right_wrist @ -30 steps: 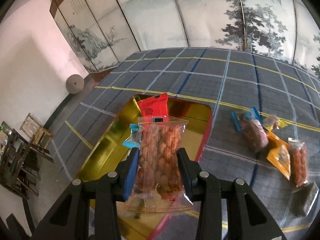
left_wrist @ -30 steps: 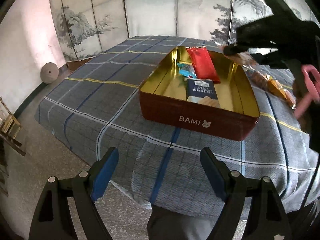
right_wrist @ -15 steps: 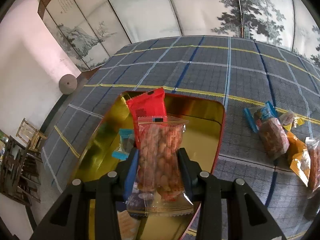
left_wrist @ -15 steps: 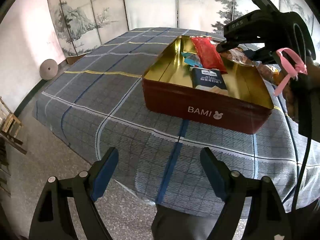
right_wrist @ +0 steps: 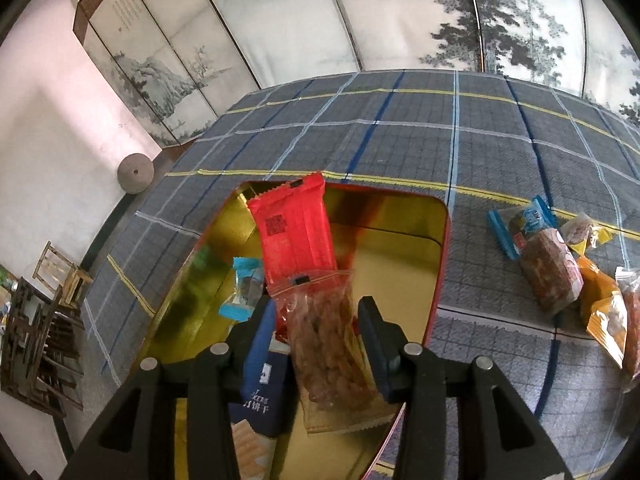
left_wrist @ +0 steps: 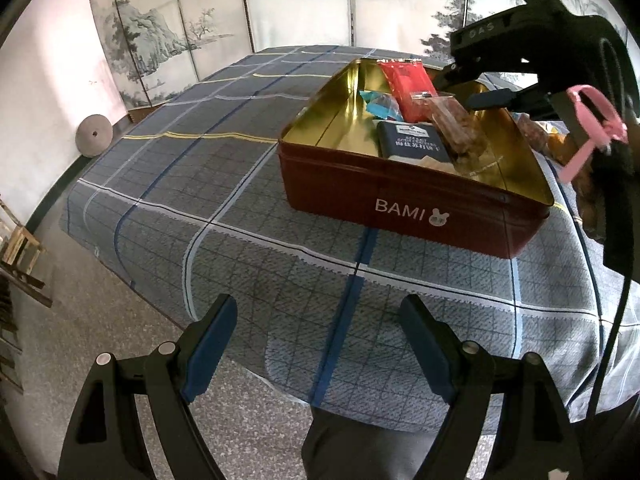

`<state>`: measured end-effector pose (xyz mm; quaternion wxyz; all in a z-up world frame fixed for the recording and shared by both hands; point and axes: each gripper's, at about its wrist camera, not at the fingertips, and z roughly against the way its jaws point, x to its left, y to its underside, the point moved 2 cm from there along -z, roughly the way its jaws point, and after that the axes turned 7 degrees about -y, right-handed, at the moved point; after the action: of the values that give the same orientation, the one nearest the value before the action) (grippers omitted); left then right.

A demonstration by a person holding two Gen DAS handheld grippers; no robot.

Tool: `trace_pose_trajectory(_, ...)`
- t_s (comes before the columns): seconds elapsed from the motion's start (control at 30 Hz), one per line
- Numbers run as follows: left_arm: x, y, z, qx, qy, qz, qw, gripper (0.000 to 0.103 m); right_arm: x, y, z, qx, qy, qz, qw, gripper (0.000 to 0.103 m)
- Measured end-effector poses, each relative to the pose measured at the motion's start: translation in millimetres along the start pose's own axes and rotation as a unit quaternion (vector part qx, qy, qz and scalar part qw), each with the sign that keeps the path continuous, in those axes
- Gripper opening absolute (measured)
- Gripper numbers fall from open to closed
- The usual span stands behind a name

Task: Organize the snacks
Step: 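Withdraw the right tool from the tin, then reach the left tool to the orange wrapper pack and grasp it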

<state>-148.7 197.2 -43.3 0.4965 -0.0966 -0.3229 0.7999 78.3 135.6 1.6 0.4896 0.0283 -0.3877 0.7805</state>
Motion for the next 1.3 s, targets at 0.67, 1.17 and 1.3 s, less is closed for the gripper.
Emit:
trace_pose_trajectory(0.67,-25,2,20,-0.009,-0.01,-0.05,0.9986,0.082,-24,80,115,-0.087,0.014,0.06,0.994,0.053)
trace_pose_trajectory(1.17,-99,-16,69,0.023,0.12,-0.131,0.9838,0.082,-207,150,224,-0.114,0.222,-0.017,0.968,0.057)
trace_pose_trajectory(1.3,-134,-46,77,0.049,0.172,-0.132,0.975,0.083,-246,155,241,-0.12,0.246,-0.04,0.961,0.057)
